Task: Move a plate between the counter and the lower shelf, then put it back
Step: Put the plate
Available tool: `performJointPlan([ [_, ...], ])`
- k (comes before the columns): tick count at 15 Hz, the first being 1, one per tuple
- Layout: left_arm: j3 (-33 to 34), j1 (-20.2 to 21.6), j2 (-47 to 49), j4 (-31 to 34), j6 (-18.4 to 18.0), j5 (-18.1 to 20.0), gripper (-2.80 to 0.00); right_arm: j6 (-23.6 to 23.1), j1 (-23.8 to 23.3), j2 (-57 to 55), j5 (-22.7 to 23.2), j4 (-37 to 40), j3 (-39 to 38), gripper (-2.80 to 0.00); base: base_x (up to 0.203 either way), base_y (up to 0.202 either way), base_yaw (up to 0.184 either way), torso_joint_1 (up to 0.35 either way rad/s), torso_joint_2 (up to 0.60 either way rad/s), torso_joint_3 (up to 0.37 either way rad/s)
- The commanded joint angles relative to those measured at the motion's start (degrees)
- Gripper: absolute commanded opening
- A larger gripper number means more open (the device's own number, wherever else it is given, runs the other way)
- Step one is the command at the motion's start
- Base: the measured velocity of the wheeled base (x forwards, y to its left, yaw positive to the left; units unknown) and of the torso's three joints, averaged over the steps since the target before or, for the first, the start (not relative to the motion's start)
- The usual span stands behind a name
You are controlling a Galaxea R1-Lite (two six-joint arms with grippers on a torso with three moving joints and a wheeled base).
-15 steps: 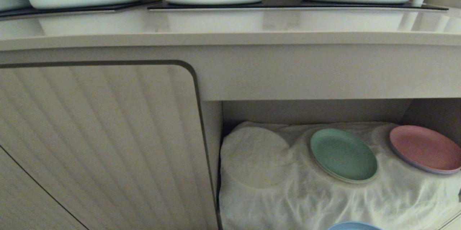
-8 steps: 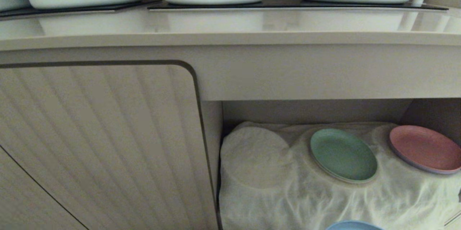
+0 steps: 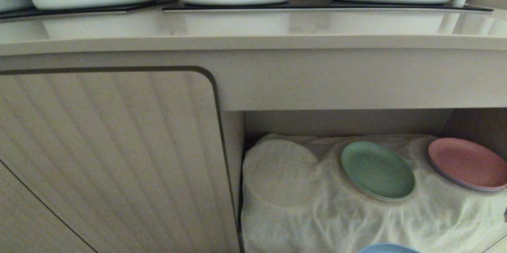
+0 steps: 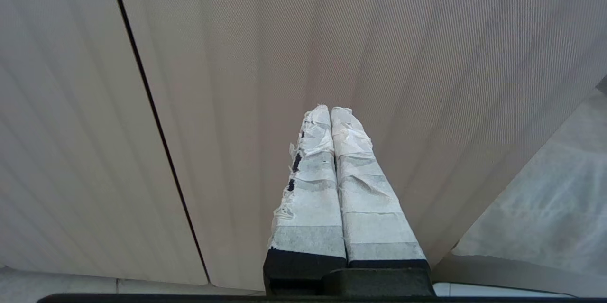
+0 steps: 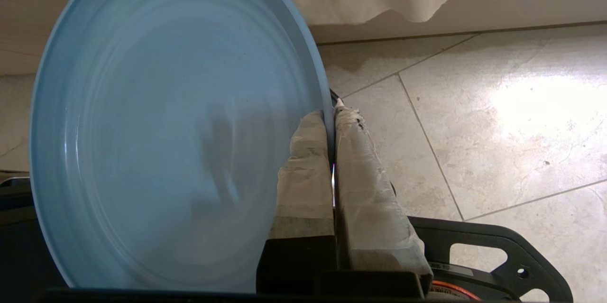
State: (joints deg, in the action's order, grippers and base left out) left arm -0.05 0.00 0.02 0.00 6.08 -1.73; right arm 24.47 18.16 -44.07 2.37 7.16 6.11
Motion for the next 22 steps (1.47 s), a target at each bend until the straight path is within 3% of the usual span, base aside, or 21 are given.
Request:
performJointPlan([
  [1,0.00,0.00,-0.02,0.00,0.12,-0.03,-2.80,0.14,0.03,-0.05,0.09,0.05,-0.13,-2.80,0.000,0.000,0.000,0.000,0.00,0.000],
  [22,0.05,0.00,-0.02,0.00,0.43,-0.20,-2.80,0.14,0.03,-0.14,1.23,-0.39,-0.22,-2.80,0.000,0.000,0.000,0.000,0.00,0.000],
])
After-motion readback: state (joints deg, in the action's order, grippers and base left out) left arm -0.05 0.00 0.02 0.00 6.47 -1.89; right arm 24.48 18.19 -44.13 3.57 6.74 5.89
